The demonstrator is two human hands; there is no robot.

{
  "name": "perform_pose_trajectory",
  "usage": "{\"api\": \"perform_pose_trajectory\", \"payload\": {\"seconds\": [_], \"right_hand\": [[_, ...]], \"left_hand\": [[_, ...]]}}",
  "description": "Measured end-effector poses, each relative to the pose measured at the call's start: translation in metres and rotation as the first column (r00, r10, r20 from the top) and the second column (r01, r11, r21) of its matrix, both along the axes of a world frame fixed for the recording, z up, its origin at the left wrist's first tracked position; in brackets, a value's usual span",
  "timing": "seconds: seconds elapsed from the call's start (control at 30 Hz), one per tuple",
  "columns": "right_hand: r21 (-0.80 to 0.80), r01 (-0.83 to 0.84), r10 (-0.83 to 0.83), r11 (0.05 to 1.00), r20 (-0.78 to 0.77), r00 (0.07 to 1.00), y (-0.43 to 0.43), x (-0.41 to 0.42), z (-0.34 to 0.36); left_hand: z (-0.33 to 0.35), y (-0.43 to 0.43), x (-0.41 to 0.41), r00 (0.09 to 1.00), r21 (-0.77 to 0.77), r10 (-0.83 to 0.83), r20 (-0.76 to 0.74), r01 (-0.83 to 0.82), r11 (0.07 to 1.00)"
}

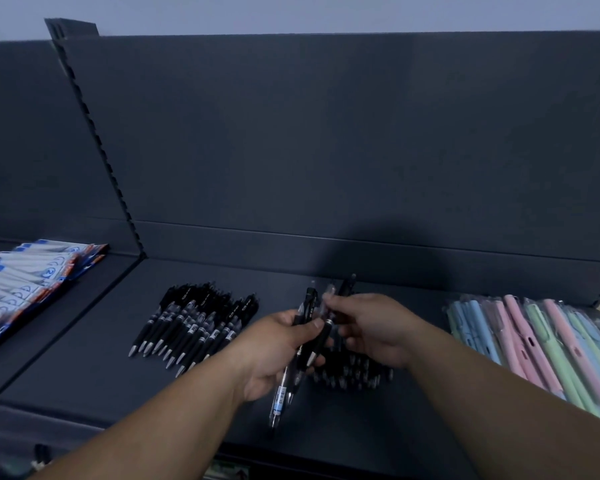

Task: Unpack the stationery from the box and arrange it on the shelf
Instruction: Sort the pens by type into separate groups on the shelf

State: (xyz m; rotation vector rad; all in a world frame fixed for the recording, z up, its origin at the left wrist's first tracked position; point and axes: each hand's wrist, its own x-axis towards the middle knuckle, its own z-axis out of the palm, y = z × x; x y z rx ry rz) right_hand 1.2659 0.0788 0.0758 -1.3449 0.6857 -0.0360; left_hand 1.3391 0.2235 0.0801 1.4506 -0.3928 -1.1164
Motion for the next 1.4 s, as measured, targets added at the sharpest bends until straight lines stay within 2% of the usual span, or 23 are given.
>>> {"api": "perform_pose_trajectory", "payload": {"seconds": [0.07,0.17,0.23,0.33,0.53,0.6,0.67,0.73,0.8,0.87,0.93,1.03,1.17,1.23,1.3,1.4], "right_hand": [[0.026,0.012,-0.012,1.000,0.019,1.000,-0.003,0.000,0.001],[0.007,0.117,-0.117,0.993,-0.003,0.993,-0.014,-0.001,0.001],[-0.121,0.135,-0.144,0.983,-0.067,0.987,-0.022,-0.002,-0.002],[-0.338,0.067,-0.129,0.939,-0.165,0.978,-0.025,-0.002,-0.006],[-0.559,-0.031,-0.143,0.829,-0.265,0.954,-0.021,0.004,-0.010],[-0.622,-0.023,-0.164,0.783,-0.242,0.956,-0.020,0.004,-0.009],[-0.661,0.043,-0.192,0.749,-0.154,0.969,-0.016,0.003,-0.008],[-0.540,0.110,-0.172,0.835,-0.064,0.983,-0.007,0.003,-0.006],[-0.295,0.114,-0.125,0.949,-0.022,0.992,0.005,0.004,-0.003],[-0.124,0.074,-0.077,0.989,-0.016,0.997,0.016,0.004,0.001],[-0.027,0.036,-0.036,0.999,-0.008,0.999,0.020,0.004,0.006],[0.032,0.009,-0.010,0.999,0.021,1.000,0.016,0.000,0.011],[-0.017,0.153,-0.152,0.988,0.062,0.986,-0.005,-0.007,0.010],[-0.037,0.216,-0.212,0.976,0.086,0.973,-0.017,-0.010,0.008],[-0.007,0.267,-0.264,0.964,0.125,0.956,-0.025,-0.010,0.006],[-0.047,0.271,-0.261,0.961,0.162,0.952,-0.031,-0.007,0.005]], "left_hand": [[0.001,-0.001,-0.001,1.000,0.001,-0.002,-0.005,0.002,1.000],[0.000,-0.002,0.003,0.997,0.039,0.082,-0.006,-0.082,0.996],[-0.002,-0.002,0.008,0.991,0.068,0.134,-0.002,-0.133,0.989],[-0.006,-0.001,0.016,0.986,0.100,0.164,-0.004,-0.163,0.982],[-0.003,-0.005,0.028,0.925,-0.079,0.261,-0.275,-0.292,0.953],[-0.001,-0.006,0.030,0.896,-0.145,0.302,-0.327,-0.363,0.920],[0.004,-0.009,0.031,0.857,-0.214,0.358,-0.371,-0.454,0.865],[0.010,-0.014,0.033,0.794,-0.291,0.430,-0.429,-0.573,0.766],[0.017,-0.021,0.036,0.718,-0.336,0.495,-0.490,-0.679,0.653],[0.022,-0.028,0.038,0.676,-0.351,0.522,-0.520,-0.727,0.591],[0.023,-0.034,0.037,0.677,-0.364,0.527,-0.515,-0.729,0.580],[0.017,-0.037,0.035,0.722,-0.382,0.501,-0.477,-0.684,0.622],[0.007,-0.032,0.039,0.784,-0.361,0.512,-0.350,-0.618,0.699],[0.004,-0.028,0.038,0.857,-0.287,0.502,-0.115,-0.512,0.809],[-0.001,-0.024,0.029,0.922,-0.167,0.352,0.160,-0.327,0.930],[-0.011,-0.021,0.017,0.944,-0.052,0.102,0.315,-0.090,0.995]]}}
